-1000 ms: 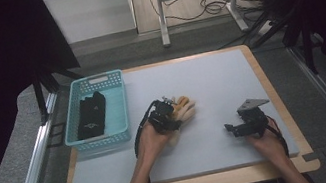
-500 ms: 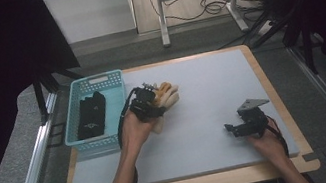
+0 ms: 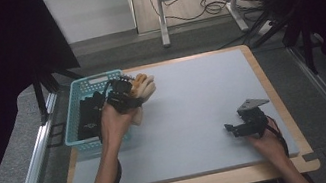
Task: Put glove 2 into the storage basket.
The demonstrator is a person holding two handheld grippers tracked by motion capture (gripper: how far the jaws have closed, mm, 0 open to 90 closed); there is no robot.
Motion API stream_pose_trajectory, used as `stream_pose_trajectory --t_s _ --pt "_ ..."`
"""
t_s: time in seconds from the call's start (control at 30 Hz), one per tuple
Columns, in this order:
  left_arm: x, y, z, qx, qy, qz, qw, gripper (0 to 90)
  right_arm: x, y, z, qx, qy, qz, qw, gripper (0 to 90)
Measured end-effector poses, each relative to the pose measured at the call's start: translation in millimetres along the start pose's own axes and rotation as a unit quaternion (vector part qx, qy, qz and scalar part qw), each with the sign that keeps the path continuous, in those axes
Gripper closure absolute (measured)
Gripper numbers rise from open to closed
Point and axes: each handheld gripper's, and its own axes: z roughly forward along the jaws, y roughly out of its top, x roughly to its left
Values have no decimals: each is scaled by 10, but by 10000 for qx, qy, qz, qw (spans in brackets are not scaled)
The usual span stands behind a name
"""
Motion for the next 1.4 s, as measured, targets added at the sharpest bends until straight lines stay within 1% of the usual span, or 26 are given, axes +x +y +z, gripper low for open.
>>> stream_pose_trajectory --t_s 0.13,0.17,0.2,0.33,0.5,0.63,0.67,0.73,0.77,0.8,1.0,1.07,1.13,1.2,1.27,1.4 --pt "151 -24 -53 -14 101 -140 9999 547 1 0 -2 7 -10 -1 10000 194" --pt "219 -35 -74 -34 141 -226 9996 547 1 0 -2 7 -10 -1 10000 193" --pt "219 -35 -74 -34 141 -226 9996 547 1 0 -2 7 -10 -1 10000 193" --pt "339 -54 -112 -60 216 -366 9991 546 0 0 -1 0 -3 -3 10000 194" --pt "466 -78 -158 -88 307 -484 9983 545 0 0 0 0 -2 0 10000 194" --pt "559 -102 -193 -112 379 -618 9973 544 0 0 -2 5 -10 -4 10000 194" --pt "605 -115 -203 -127 411 -677 9968 544 0 0 0 0 -2 -1 10000 193" --pt "628 -120 -207 -121 423 -698 9966 543 0 0 -2 6 -11 -5 10000 193" --pt "673 -131 -211 -117 455 -746 9961 543 0 0 -2 6 -11 -5 10000 194" --pt "673 -131 -211 -117 455 -746 9961 543 0 0 -2 6 -11 -5 10000 194" --pt "800 -159 -194 -86 556 -943 9940 543 1 0 -2 5 -11 -5 10000 193" --pt "833 -165 -178 -83 590 -976 9934 542 1 0 -2 5 -12 -6 10000 194" --pt "861 -169 -154 -77 611 -1032 9927 542 1 0 -2 5 -12 -5 10000 194" --pt "890 -172 -131 -44 637 -1047 9925 541 1 0 -2 5 -12 -4 10000 193" --pt "922 -173 -90 -16 665 -1110 9916 540 1 0 -2 5 -11 -4 10000 193" --pt "949 -173 -32 30 680 -1158 9909 539 1 0 -2 4 -11 -5 10000 194"
